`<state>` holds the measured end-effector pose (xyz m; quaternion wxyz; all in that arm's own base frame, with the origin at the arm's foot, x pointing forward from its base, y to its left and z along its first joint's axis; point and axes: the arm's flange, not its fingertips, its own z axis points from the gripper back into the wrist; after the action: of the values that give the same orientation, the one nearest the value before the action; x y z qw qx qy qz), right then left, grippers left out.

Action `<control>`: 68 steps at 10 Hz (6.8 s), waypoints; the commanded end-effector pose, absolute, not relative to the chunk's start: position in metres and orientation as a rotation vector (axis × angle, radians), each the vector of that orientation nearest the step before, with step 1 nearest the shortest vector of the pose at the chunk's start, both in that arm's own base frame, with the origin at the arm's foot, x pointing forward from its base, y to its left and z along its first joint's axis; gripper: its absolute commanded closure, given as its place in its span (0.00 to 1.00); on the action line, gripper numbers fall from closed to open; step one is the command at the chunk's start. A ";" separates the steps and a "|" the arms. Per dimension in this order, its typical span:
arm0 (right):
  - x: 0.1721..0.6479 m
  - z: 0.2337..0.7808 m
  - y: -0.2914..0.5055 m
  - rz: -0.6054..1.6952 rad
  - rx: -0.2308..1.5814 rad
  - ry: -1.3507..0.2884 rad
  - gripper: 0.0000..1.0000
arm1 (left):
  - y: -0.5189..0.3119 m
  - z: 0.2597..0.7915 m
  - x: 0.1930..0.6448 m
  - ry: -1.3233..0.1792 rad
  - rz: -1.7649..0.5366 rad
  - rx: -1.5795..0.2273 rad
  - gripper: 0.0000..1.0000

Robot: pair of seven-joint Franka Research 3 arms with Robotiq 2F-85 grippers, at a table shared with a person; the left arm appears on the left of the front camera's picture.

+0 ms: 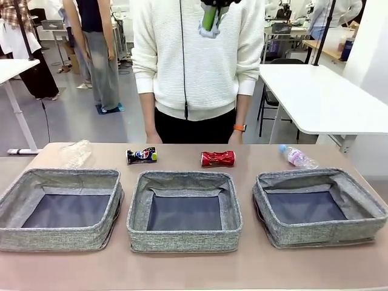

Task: Sort the waste into the appropriate baskets.
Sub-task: Pick up the waste item pointed out by the person, then place the picked waste into the Fabric basket indicated by the person.

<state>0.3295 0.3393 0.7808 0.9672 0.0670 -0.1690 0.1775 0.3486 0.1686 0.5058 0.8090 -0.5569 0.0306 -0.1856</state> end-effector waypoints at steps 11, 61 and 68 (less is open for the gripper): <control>0.342 0.765 0.345 0.366 0.133 -0.302 0.93 | 0.168 0.505 0.345 0.056 -0.416 -1.182 0.00; 0.366 0.514 0.523 1.068 0.576 -0.194 0.00 | 0.168 0.505 0.345 0.056 -0.416 -1.182 0.00; 0.353 0.551 0.310 0.599 0.695 -0.421 0.00 | 0.168 0.505 0.345 0.056 -0.416 -1.182 0.00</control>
<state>0.3236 0.2584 0.5300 0.8876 0.3244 -0.2041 0.2554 0.3484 0.1687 0.5056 0.8093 -0.5566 0.0305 -0.1851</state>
